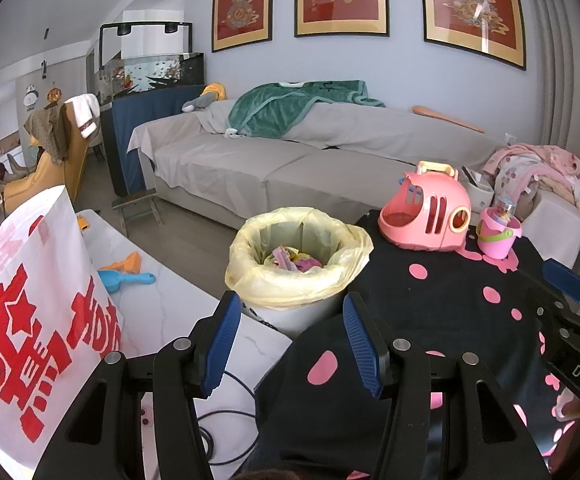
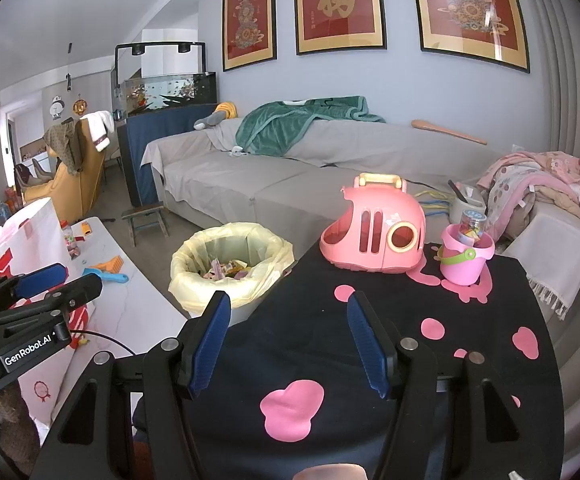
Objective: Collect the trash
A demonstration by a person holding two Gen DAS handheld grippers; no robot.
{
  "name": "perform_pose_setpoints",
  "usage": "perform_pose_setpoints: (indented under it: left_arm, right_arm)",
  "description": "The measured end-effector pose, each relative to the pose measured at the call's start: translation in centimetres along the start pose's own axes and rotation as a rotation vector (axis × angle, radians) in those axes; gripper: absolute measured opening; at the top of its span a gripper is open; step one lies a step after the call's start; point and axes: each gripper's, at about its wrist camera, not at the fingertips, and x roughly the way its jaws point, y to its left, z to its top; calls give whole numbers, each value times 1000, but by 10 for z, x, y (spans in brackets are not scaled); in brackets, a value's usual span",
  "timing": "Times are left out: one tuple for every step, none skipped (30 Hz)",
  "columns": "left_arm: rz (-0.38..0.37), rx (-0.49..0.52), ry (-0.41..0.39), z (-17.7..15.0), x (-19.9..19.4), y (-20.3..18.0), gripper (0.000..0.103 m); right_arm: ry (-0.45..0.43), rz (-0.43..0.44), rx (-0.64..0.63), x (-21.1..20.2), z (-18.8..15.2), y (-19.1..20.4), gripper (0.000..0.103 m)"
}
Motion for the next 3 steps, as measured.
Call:
perform_pose_setpoints:
  left_arm:
    - [4,1,0,0,0,0,54]
    - [5,4,1,1,2,-4,54]
    - [2,5,5,1,4,-7,54]
  right_arm:
    - [0,0,1,0,0,0,58]
    - [-1,0,1,0,0,0,58]
    - [0,0,1,0,0,0,58]
